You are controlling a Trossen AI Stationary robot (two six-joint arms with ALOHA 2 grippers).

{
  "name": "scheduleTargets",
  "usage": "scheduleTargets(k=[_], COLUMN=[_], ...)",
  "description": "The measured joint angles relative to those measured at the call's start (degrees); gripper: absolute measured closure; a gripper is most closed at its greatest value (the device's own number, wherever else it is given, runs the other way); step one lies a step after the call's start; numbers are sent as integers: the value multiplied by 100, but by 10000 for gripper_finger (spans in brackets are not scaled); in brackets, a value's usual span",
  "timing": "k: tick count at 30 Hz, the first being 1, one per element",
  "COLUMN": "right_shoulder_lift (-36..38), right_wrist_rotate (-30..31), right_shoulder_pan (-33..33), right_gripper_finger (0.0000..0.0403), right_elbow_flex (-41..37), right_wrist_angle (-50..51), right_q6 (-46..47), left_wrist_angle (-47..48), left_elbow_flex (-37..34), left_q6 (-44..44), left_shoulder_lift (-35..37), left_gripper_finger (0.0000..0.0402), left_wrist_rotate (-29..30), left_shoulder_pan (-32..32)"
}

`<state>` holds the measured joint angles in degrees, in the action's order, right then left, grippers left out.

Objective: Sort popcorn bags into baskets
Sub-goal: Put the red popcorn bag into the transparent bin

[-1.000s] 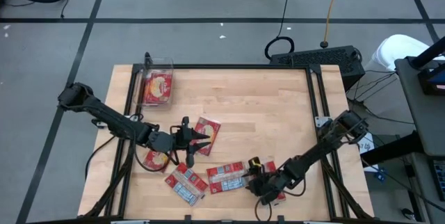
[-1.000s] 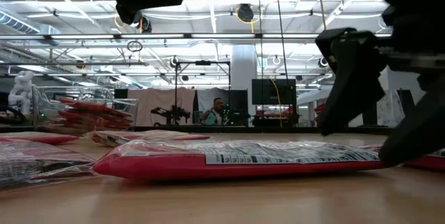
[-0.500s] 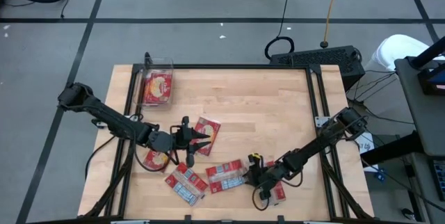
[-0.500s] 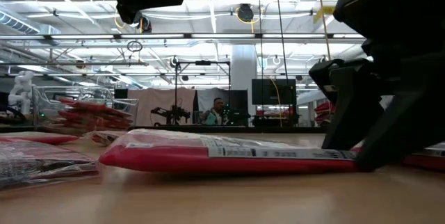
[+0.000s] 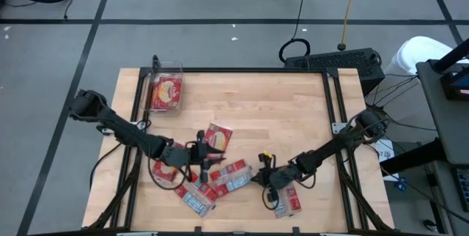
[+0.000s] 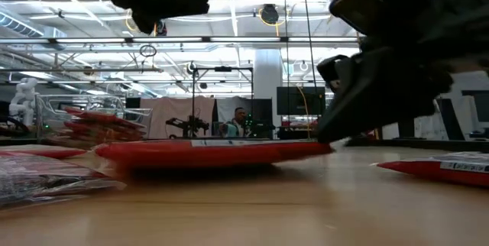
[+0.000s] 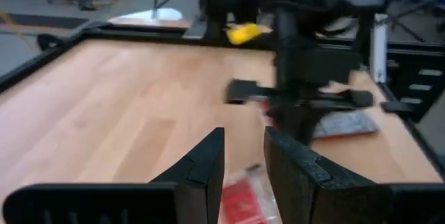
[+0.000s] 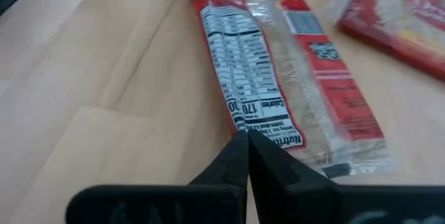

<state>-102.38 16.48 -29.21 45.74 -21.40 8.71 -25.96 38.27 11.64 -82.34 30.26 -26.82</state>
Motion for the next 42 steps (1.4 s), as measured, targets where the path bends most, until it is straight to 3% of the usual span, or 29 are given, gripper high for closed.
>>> scheduleTargets(k=[9, 15, 22, 26, 31, 38, 42], right_shoulder_lift=[272, 337, 318, 301, 301, 297, 297], right_wrist_rotate=[-12, -167, -58, 570, 1119, 746, 352], right_shoulder_pan=[373, 458, 307, 3, -167, -25, 91], right_gripper_finger=[403, 400, 329, 267, 213, 211, 221], right_elbow_flex=[4, 11, 11, 11, 11, 11, 11], right_wrist_angle=[-47, 128, 764, 754, 783, 823, 849], right_q6=[4, -231, -178, -1178, -2507, -3850, -4267], left_wrist_angle=[-390, -583, 42, 187, 190, 197, 104], left_elbow_flex=[-10, -6, -8, -9, -6, -6, 5], left_q6=[207, 354, 1029, 1157, 1167, 1371, 1603], left_shoulder_lift=[-753, -1192, -1229, -1266, -1508, -2050, -2305], left_gripper_finger=[289, 242, 211, 237, 299, 386, 392], left_wrist_rotate=[-13, 243, 355, -15, -281, -538, -534], left_shoulder_pan=[-275, -434, -477, -471, -519, -516, -486])
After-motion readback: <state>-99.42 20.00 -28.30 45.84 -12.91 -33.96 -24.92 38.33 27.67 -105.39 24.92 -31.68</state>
